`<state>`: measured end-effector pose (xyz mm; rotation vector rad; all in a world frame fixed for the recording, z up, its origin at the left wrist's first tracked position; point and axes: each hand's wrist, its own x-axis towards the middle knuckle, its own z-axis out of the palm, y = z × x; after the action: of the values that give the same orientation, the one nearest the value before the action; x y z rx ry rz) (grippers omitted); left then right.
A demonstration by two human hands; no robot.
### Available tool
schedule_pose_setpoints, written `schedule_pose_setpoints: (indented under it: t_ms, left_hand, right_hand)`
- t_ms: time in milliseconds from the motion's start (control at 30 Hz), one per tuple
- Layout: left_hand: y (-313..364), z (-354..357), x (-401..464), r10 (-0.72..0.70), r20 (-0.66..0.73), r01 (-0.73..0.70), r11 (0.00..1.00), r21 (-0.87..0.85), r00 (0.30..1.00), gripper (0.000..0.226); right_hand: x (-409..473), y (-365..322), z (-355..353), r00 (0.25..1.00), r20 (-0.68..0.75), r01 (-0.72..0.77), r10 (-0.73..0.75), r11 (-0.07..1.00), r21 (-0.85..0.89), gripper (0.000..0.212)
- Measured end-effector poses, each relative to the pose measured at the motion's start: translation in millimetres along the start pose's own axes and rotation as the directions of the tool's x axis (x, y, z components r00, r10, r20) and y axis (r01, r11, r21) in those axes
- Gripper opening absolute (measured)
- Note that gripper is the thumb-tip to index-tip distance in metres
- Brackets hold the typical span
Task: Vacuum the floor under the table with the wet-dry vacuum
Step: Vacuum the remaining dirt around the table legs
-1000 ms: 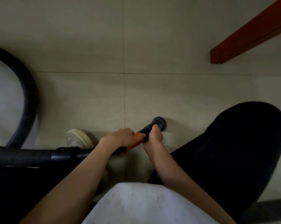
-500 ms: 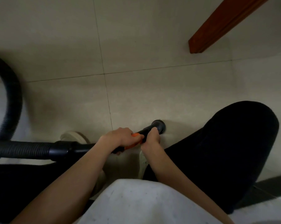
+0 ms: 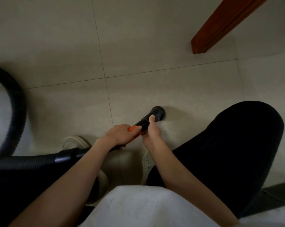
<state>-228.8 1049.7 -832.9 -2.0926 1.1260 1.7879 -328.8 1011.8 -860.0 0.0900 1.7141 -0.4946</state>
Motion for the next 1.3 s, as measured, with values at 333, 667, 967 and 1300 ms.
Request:
schedule_pose_setpoints:
  t_ms: [333,667,967,1300]
  left_hand:
    - [5,-21,18,0.061,-0.035,-0.063,0.995,-0.081,0.998,0.053]
    - [1,-51,21,0.036,-0.024,-0.041,0.961,-0.274,0.999,0.053]
    - [-24,-92,-7,-0.116,-0.091,0.081,0.943,-0.324,0.989,0.053]
    - [-55,-110,-27,-0.238,-0.111,0.183,0.911,-0.370,0.965,0.060]
  right_hand:
    - [14,-48,30,0.997,0.054,0.061,-0.060,0.998,-0.022,0.050]
    - [21,-56,67,0.987,0.139,0.095,-0.079,0.989,-0.115,0.052]
    - [-1,-34,122,0.967,0.250,0.098,-0.047,0.976,-0.196,0.050]
    - [-18,-4,155,0.957,0.287,0.050,0.033,0.959,-0.280,0.057]
